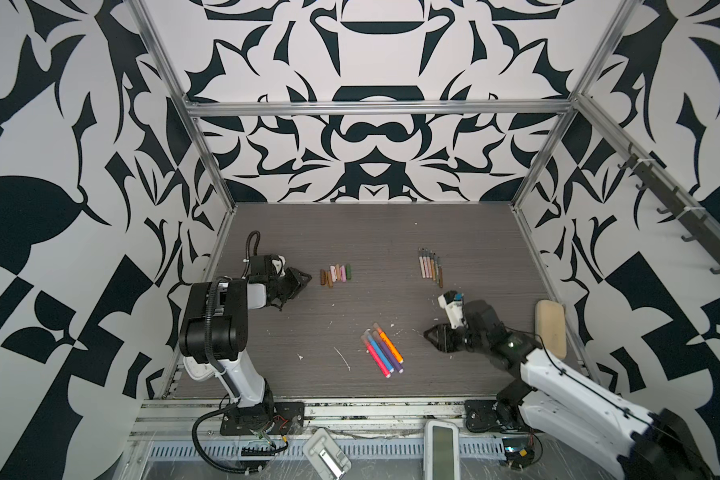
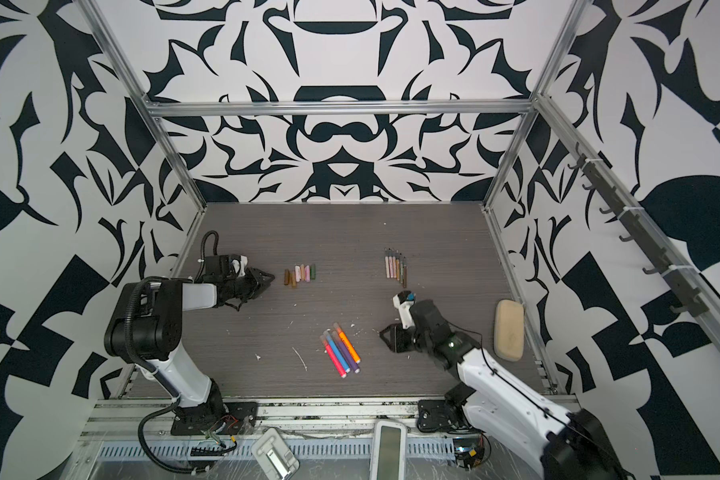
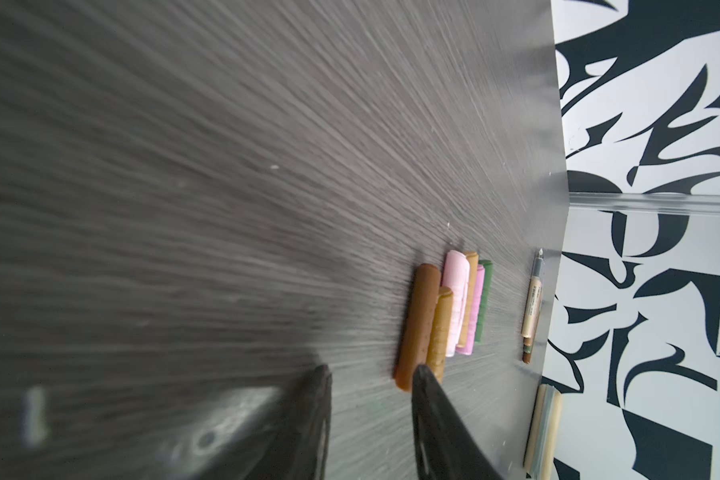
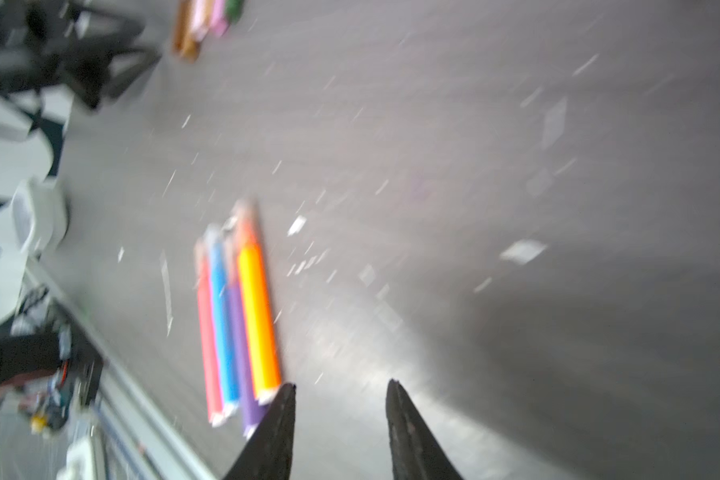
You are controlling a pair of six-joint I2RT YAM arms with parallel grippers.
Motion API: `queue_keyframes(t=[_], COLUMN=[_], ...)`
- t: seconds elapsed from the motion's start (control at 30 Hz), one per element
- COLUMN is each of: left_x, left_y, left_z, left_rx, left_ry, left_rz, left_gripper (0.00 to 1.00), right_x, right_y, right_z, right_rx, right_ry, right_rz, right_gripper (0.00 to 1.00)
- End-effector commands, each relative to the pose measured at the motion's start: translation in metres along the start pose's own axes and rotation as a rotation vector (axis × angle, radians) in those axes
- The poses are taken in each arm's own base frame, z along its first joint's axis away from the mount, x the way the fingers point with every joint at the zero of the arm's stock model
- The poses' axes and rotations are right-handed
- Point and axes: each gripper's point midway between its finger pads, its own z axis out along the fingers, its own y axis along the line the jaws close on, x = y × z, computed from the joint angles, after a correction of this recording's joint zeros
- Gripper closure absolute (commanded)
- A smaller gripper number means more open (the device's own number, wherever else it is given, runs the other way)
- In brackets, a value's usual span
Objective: Open the pen caps
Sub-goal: 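Move the right gripper back to the felt markers while the left approaches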
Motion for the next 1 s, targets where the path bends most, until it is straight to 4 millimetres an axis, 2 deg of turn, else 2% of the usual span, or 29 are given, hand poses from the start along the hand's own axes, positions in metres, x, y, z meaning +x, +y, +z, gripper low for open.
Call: queue_keyframes(t=[0.0, 0.03, 0.17, 0.33, 0.4, 0.5, 0.67, 0.83, 0.87, 0.9, 0.97], left_x=[0.001, 0.003, 0.007, 0.014, 0.015, 0.015, 0.009, 0.000, -0.001, 0.002, 0.023], left_y=[-0.003, -0.003, 0.000, 0.001, 0.000, -0.001, -0.008, -0.033, -0.037, -0.040, -0.033], left_z=[-0.008, -0.009, -0.009, -0.010, -0.012, -0.016, -0.026, -0.046, -0.051, -0.054, -0.054], left_rx=[0.013, 0.013, 0.008, 0.020, 0.023, 0.020, -0.010, 0.010, -0.003, -0.032, -0.134], left_ry=[-0.030, -0.033, -0.023, -0.012, -0.018, -0.032, -0.060, -0.171, -0.218, -0.260, -0.342], left_rz=[0.008, 0.012, 0.011, 0.005, 0.010, 0.012, 0.039, 0.083, 0.102, 0.128, 0.198], left_gripper=[0.64, 0.64, 0.64, 0.64, 0.64, 0.63, 0.62, 0.63, 0.64, 0.69, 0.78], right_x=[0.000, 0.003, -0.006, 0.008, 0.010, 0.007, 0.009, 0.006, 0.007, 0.008, 0.012], right_y=[-0.003, 0.006, 0.037, 0.044, 0.050, 0.047, 0.032, 0.035, 0.036, 0.036, 0.036], right_z=[-0.003, -0.005, -0.024, -0.011, -0.013, -0.016, -0.009, -0.013, -0.011, -0.009, -0.003], right_rx=[0.044, 0.015, -0.039, -0.047, -0.057, -0.037, -0.007, 0.006, 0.002, -0.003, -0.001], right_ry=[-0.149, -0.154, -0.145, -0.068, -0.046, -0.067, -0.111, -0.104, -0.098, -0.089, -0.066], right_rz=[0.123, 0.118, 0.075, 0.070, 0.048, 0.010, -0.019, -0.080, -0.085, -0.086, -0.092], right_gripper=[0.62, 0.63, 0.67, 0.69, 0.69, 0.68, 0.67, 0.67, 0.67, 0.67, 0.68])
